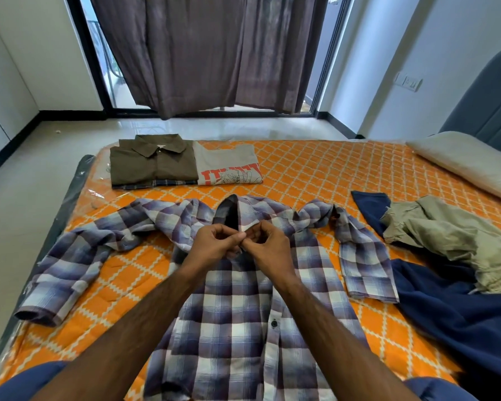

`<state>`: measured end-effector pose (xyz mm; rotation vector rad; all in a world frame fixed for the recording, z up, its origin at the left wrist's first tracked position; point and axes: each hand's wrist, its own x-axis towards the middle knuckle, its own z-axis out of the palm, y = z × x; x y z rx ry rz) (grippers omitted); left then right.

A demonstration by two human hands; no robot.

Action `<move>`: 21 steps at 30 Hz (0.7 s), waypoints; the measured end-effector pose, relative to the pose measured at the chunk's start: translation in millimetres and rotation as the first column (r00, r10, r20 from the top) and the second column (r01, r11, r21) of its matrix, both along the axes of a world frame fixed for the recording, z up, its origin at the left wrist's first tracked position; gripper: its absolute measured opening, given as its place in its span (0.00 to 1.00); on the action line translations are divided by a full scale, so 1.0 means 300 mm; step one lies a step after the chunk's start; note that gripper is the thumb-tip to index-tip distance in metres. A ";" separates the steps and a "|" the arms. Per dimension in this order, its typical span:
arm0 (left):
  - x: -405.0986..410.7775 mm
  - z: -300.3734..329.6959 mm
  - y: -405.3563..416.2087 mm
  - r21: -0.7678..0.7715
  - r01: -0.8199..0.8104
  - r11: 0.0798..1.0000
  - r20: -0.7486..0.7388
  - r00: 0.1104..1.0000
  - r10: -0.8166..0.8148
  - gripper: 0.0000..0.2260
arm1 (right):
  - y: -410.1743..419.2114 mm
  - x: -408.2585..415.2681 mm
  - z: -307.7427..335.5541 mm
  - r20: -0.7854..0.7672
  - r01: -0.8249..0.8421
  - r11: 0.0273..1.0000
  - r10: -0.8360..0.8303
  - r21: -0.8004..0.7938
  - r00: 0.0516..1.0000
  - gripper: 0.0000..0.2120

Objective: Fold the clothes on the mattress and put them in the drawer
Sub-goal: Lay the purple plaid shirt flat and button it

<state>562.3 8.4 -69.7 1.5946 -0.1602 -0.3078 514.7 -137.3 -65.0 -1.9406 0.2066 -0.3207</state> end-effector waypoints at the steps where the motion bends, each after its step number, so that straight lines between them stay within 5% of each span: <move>1: 0.003 -0.006 -0.005 0.016 -0.022 1.000 0.018 1.000 0.022 0.05 | 0.008 0.001 -0.002 -0.004 0.014 1.000 -0.014 0.011 1.000 0.04; 7: 0.017 -0.014 -0.011 0.184 -0.097 0.978 0.131 0.989 0.074 0.03 | 0.048 0.015 -0.007 -0.059 0.112 0.983 -0.105 0.148 0.993 0.04; 17: 0.042 0.014 -0.023 0.246 -0.088 0.965 0.206 0.978 0.037 0.03 | 0.027 0.042 -0.030 -0.006 0.061 0.941 -0.062 0.334 0.998 0.09; 21: 0.065 0.027 0.000 0.259 -0.045 0.965 0.283 0.959 -0.031 0.10 | 0.025 0.050 -0.041 0.001 0.048 0.858 -0.056 0.512 0.998 0.12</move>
